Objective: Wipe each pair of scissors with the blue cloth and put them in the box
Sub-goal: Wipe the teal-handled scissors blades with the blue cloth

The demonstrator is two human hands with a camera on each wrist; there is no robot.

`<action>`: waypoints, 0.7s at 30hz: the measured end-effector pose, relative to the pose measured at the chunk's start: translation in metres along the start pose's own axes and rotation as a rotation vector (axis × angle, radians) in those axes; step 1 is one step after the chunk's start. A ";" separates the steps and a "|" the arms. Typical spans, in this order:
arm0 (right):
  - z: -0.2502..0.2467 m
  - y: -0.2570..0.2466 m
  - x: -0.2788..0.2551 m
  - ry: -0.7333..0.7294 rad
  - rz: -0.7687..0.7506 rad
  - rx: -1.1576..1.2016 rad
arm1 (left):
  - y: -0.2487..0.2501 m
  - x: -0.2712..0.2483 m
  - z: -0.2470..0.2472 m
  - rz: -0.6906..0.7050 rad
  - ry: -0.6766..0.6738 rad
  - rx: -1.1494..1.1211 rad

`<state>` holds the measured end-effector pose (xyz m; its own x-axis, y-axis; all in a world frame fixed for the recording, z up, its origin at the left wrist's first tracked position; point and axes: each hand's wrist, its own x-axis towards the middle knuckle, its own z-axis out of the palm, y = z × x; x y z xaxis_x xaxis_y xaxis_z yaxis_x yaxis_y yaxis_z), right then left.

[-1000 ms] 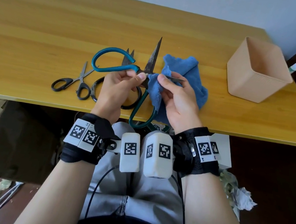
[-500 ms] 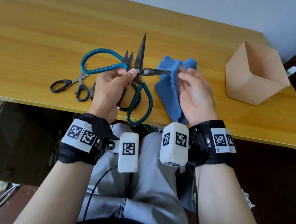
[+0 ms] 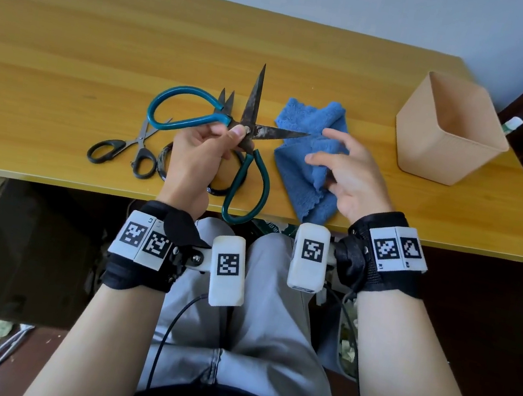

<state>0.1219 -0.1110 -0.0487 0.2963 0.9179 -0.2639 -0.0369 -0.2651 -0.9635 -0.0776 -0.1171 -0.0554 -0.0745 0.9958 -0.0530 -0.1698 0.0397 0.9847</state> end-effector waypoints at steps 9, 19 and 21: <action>0.002 -0.025 -0.008 -0.192 -0.091 0.458 | 0.004 -0.003 -0.005 -0.042 -0.069 0.080; 0.010 -0.019 -0.021 -0.351 -0.177 -0.135 | 0.006 -0.005 -0.002 -0.016 -0.048 0.090; 0.012 -0.019 -0.021 -0.310 -0.189 -0.149 | 0.005 -0.005 -0.002 -0.007 -0.041 0.087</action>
<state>0.1050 -0.1214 -0.0259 -0.0189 0.9943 -0.1049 0.1363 -0.1014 -0.9855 -0.0799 -0.1224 -0.0509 -0.0333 0.9979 -0.0548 -0.0845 0.0518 0.9951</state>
